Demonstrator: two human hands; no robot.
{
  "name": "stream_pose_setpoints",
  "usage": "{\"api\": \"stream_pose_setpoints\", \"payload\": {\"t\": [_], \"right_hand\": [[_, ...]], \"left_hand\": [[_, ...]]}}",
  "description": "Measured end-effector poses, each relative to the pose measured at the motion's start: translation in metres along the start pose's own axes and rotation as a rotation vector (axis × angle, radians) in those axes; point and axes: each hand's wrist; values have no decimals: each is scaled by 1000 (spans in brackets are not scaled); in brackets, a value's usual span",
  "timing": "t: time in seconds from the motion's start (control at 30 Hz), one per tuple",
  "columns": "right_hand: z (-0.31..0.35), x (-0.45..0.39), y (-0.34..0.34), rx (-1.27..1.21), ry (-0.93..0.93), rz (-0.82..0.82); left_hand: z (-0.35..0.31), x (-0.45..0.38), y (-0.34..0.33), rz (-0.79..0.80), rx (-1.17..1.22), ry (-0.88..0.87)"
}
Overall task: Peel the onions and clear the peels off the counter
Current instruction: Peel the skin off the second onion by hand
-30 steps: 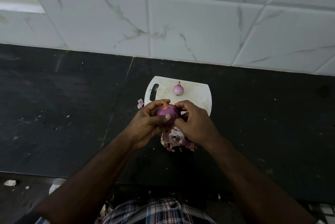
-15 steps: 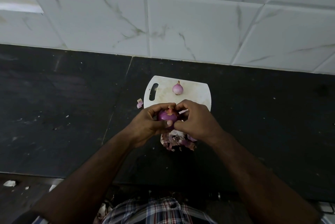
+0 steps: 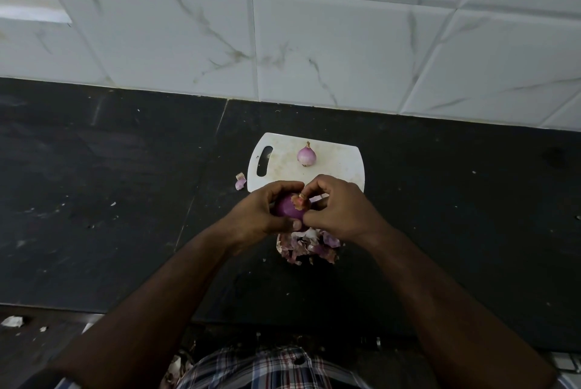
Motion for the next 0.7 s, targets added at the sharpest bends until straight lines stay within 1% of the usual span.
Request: {"api": "stream_pose_setpoints", "payload": {"t": [0.13,0.23,0.3,0.43,0.53,0.7], "right_hand": [[0,-2,-3,33,20,-23],[-3,-3,-3,54,33,-71],[-6,-5,-1,26,11,-91],[-9,-6,4,-107,-22,-59],[-10,-2,3,-76,63,-52],[-10,1,-1,30,154,-177]], "left_hand": [[-3,-2,0,-8,-54,-11],[-3,0,0,-13,-53,-7],[-5,1,-1,-27,-37,-9],[-6,1,-3,-68,-8,-11],[-5,0,-2,-78,9,5],[-4,-1,-2,-113,54,11]]}}
Point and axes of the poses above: each hand's wrist, its own x-axis away from the middle knuckle, its own y-axis out of the back of the hand, z = x × y, and after that the axes turned 6 degrees about -z, right-handed
